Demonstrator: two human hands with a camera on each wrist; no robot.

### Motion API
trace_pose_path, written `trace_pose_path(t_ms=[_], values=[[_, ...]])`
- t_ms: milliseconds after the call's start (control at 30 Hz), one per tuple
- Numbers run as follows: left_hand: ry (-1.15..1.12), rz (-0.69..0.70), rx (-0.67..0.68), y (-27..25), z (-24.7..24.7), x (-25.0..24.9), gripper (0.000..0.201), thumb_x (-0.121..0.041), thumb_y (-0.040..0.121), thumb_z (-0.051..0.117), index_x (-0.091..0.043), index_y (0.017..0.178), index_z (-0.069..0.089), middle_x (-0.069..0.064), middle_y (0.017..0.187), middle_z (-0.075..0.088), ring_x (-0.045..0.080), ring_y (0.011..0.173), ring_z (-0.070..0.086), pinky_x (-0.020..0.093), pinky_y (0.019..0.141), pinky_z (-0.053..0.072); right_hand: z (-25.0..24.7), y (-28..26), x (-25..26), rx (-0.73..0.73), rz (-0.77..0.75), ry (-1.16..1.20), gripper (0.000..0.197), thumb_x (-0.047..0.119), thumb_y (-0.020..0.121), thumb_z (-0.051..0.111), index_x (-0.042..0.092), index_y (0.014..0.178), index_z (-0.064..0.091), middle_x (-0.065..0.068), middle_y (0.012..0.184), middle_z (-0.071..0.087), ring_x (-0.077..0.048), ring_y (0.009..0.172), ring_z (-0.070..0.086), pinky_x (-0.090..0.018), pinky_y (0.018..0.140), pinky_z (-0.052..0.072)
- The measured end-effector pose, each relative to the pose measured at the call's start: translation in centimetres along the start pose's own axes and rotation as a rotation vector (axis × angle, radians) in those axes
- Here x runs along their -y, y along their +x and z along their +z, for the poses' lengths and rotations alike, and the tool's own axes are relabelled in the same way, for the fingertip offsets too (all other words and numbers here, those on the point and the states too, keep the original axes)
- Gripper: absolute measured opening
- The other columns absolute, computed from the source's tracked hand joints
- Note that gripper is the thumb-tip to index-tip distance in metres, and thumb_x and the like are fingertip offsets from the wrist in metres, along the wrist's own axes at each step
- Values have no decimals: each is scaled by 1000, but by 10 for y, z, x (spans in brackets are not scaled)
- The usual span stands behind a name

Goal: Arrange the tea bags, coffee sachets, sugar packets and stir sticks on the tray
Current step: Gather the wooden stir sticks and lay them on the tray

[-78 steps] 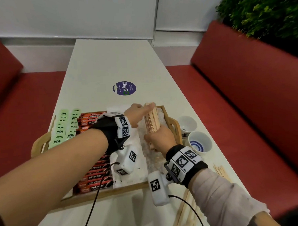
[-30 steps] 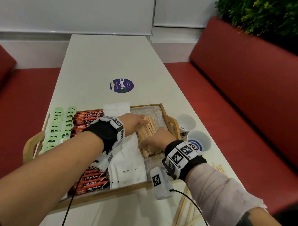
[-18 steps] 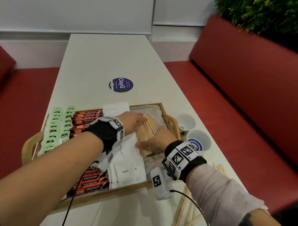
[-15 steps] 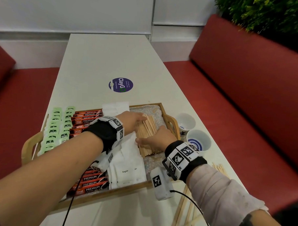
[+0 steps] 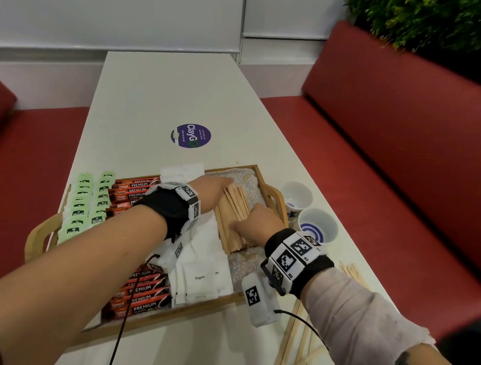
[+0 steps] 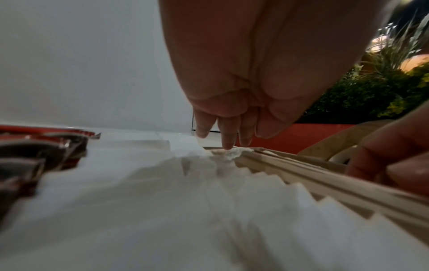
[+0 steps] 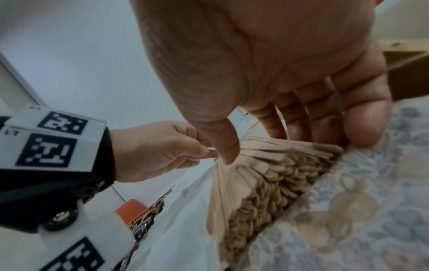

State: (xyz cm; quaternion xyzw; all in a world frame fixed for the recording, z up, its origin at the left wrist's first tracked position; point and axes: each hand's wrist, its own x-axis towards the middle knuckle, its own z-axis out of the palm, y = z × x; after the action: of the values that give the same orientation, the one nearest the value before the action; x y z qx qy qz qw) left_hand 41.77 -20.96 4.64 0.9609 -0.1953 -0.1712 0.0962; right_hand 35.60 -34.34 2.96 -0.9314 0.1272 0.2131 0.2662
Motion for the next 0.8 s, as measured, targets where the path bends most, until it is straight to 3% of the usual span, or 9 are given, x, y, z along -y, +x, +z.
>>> trace_pose_path(t_ms=[100,167,233,400,533,633,733,800], values=[[2,-12,31,6,-2,-1,48,-12,103,28,-13,151,21,10,154,30,26,139,33,28,108,26,2,5,0,10,13,-7,52,32,91,51,5,134,39,-15,133,49,-28,113,56,-35,88,49],[3,-22,67,10,-1,-4,49,-9,100,32,-8,149,23,13,152,33,27,137,35,31,107,30,3,5,-1,11,15,-9,46,26,94,46,5,135,39,-17,137,46,-30,117,53,-36,94,46],[8,-41,89,12,2,-8,53,-11,98,34,-9,150,22,13,152,33,28,136,37,35,108,33,2,5,-3,10,4,-11,41,21,95,43,5,132,41,-17,136,47,-29,118,53,-35,93,44],[23,-78,135,12,5,-15,55,-21,99,33,-18,152,15,10,154,28,29,139,31,47,114,22,2,4,-5,4,-15,-13,34,17,95,43,4,126,48,-16,130,54,-29,114,55,-30,84,44],[16,-101,78,7,2,-17,57,-23,99,35,-20,152,13,4,157,22,25,142,26,56,113,6,1,3,-5,-3,-22,-20,35,16,95,44,3,126,49,-16,130,54,-29,115,55,-30,85,44],[-25,-112,39,2,-1,-19,60,-22,98,36,-19,152,11,3,158,21,23,143,23,57,113,1,-1,0,-6,-19,-28,-38,32,16,95,44,2,123,51,-16,126,56,-29,110,58,-29,77,43],[-89,-116,-7,-6,-4,-16,59,-19,96,38,-21,151,17,6,153,32,26,138,33,54,114,10,-3,-5,-6,-46,-36,-58,31,18,95,44,3,121,52,-15,124,56,-28,108,59,-28,76,43],[-158,-100,-59,-13,-6,-11,57,-15,95,41,-23,149,25,5,149,39,29,132,40,49,112,22,-4,-11,-6,-64,-50,-76,34,19,95,44,4,125,48,-16,129,50,-30,113,55,-32,85,44]])
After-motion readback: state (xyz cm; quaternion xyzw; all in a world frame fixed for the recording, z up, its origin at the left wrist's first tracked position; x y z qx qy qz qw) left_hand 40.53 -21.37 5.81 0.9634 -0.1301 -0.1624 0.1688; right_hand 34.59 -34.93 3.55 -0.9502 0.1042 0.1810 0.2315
